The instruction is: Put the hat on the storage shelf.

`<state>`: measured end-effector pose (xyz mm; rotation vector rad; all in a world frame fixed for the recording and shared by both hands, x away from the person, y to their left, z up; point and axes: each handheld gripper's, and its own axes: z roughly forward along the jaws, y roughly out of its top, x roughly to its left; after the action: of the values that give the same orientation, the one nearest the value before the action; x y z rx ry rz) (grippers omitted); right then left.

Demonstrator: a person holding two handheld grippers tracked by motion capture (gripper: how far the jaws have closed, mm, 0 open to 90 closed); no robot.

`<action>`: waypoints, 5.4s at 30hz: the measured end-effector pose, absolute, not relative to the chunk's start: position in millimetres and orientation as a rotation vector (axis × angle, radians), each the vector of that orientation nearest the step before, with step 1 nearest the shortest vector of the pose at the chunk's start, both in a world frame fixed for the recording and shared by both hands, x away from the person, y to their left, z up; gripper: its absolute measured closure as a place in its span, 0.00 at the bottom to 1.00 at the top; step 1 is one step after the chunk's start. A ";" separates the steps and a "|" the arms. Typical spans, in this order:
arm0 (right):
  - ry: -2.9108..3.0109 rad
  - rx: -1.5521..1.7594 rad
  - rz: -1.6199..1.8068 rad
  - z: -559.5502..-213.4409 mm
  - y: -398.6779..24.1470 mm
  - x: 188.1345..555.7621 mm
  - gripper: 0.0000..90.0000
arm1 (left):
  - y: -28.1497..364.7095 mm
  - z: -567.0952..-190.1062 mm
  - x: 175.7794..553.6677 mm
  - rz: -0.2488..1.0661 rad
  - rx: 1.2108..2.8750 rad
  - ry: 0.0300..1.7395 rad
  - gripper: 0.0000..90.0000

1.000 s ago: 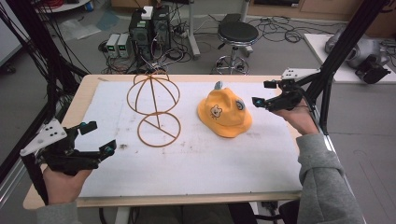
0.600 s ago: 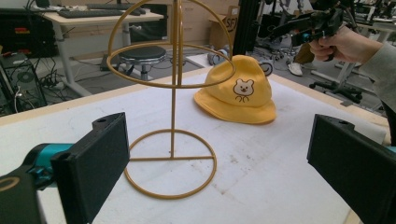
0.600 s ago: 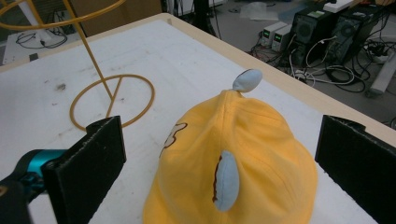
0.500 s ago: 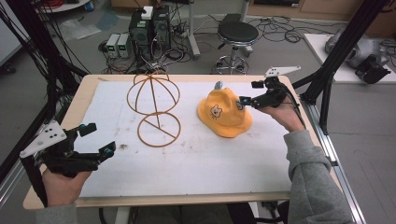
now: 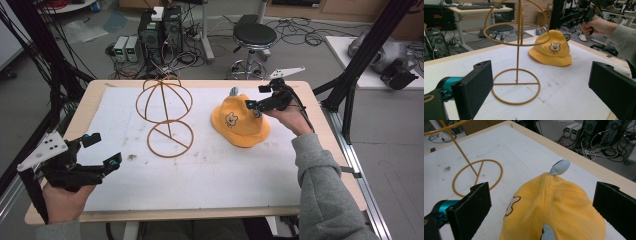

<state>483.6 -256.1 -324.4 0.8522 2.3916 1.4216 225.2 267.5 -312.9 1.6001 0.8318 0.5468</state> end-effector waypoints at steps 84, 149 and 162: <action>2.521 0.617 1.409 -298.8 -245.9 461.9 0.85 | 268.9 -314.5 226.1 0.536 1.604 0.838 0.07; 2.428 0.425 1.468 -151.4 -248.8 382.8 0.85 | 267.6 -314.2 226.6 0.525 1.596 0.832 0.07; 2.450 0.405 1.434 -139.8 -239.6 388.7 0.84 | 267.4 -313.1 225.4 0.528 1.597 0.828 0.07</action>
<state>388.7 -239.6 -139.8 0.4054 2.4495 1.4343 225.4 267.4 -313.1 1.5968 0.8284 0.5279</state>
